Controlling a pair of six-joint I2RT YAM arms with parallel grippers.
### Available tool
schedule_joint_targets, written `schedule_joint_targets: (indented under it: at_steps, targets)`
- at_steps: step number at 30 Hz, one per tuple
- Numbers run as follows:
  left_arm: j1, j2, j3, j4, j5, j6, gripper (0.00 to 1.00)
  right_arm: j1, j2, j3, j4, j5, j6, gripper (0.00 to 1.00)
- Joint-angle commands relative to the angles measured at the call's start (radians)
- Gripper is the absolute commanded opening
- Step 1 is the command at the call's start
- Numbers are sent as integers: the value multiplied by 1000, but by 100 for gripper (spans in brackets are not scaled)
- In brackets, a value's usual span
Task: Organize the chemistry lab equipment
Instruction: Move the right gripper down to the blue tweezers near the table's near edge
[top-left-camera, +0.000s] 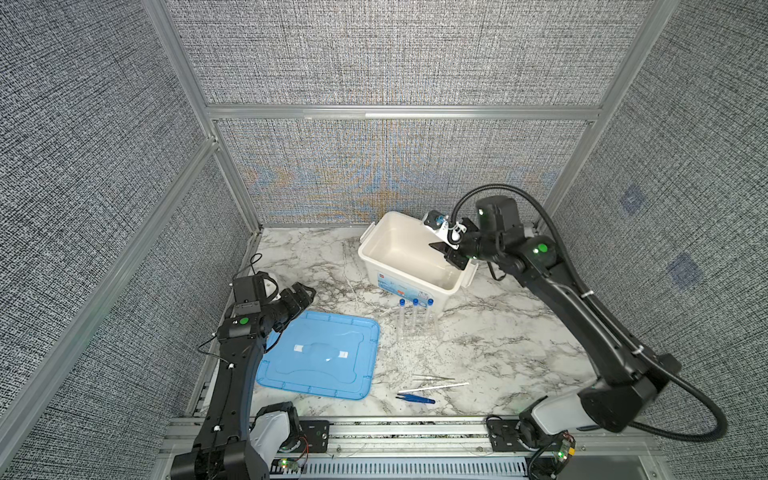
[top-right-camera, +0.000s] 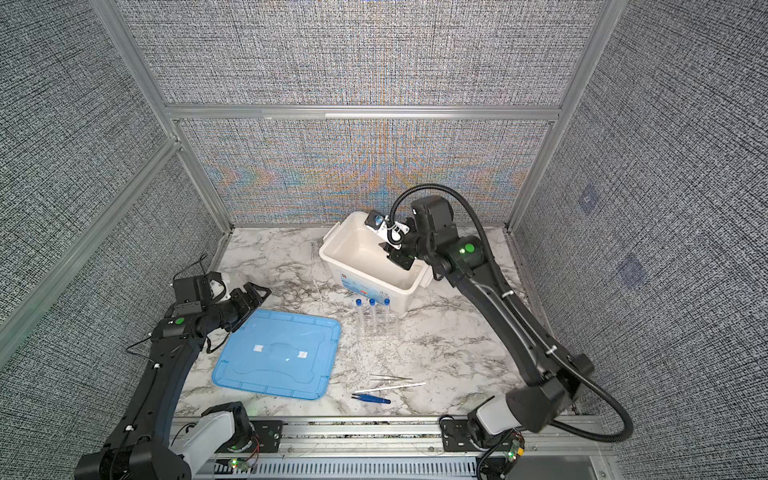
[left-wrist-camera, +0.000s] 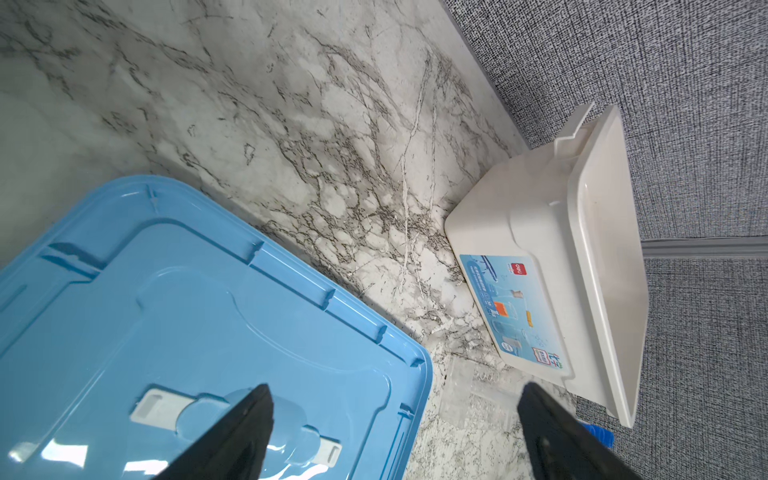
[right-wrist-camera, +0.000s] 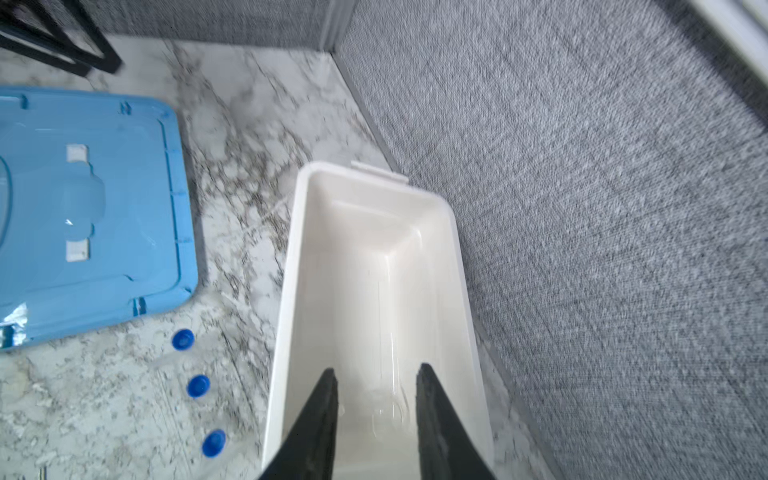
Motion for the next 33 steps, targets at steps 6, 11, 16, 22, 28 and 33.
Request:
schedule_joint_targets:
  at_steps: [6,11,16,22,28,33]
  targets:
    - [-3,31,-15,130,-60,-55,93,148,-159,-308,314,-324,18,36]
    - [-4,25,-42,171,-108,-80,93,290,-122,-406,213,-332,22,37]
    - [-4,17,-59,187,-121,-94,93,396,-55,-499,52,-224,52,41]
    - [-4,31,-62,202,-108,-124,93,495,51,-576,-21,-161,91,40]
    - [-3,29,-72,213,-106,-147,93,552,149,-633,-14,-203,104,40]
    - [-3,14,-81,213,-109,-143,93,576,198,-684,88,-181,157,40]
